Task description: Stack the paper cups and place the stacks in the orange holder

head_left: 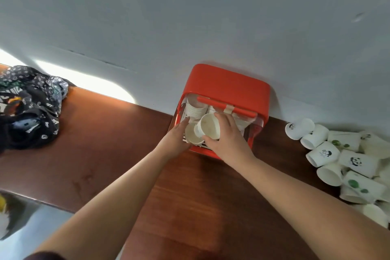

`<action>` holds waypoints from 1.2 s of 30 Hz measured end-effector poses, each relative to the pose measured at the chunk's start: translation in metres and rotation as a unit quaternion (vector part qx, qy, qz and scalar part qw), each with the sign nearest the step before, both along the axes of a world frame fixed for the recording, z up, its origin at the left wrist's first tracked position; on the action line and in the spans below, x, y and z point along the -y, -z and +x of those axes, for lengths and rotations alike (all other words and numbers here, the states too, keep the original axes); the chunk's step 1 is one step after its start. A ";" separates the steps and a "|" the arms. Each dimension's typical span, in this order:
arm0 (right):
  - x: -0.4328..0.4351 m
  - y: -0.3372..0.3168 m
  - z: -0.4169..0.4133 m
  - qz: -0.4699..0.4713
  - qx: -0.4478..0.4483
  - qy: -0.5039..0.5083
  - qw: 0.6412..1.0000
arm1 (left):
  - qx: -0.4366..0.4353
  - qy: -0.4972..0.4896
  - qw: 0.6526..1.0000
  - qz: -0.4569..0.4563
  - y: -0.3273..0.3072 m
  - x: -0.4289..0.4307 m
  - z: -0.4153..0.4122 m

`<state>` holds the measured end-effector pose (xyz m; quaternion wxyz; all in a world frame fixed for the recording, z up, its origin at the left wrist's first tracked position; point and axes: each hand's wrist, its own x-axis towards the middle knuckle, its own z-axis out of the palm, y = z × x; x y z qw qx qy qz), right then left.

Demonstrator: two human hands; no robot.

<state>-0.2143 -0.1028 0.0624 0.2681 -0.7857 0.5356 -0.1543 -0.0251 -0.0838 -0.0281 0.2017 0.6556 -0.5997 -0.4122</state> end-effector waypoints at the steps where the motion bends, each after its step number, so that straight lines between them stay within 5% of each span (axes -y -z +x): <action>1: 0.002 0.001 0.004 0.008 -0.001 0.005 1.000 | -0.019 -0.007 1.000 0.011 -0.001 -0.001 0.003; 11: 0.005 0.025 0.024 0.090 -0.044 -0.024 0.995 | -0.180 -0.108 0.975 0.074 -0.010 -0.008 0.015; 16: 0.007 0.045 0.021 0.120 -0.059 -0.032 0.991 | -0.063 -0.008 0.998 0.004 -0.003 -0.009 0.016; 25: -0.002 0.041 -0.005 0.099 -0.076 -0.004 0.992 | 0.018 -0.099 0.994 -0.038 -0.012 -0.027 -0.004; 36: -0.070 0.006 -0.227 0.130 -0.161 0.129 0.970 | 0.042 -0.036 0.998 0.020 -0.039 -0.085 -0.109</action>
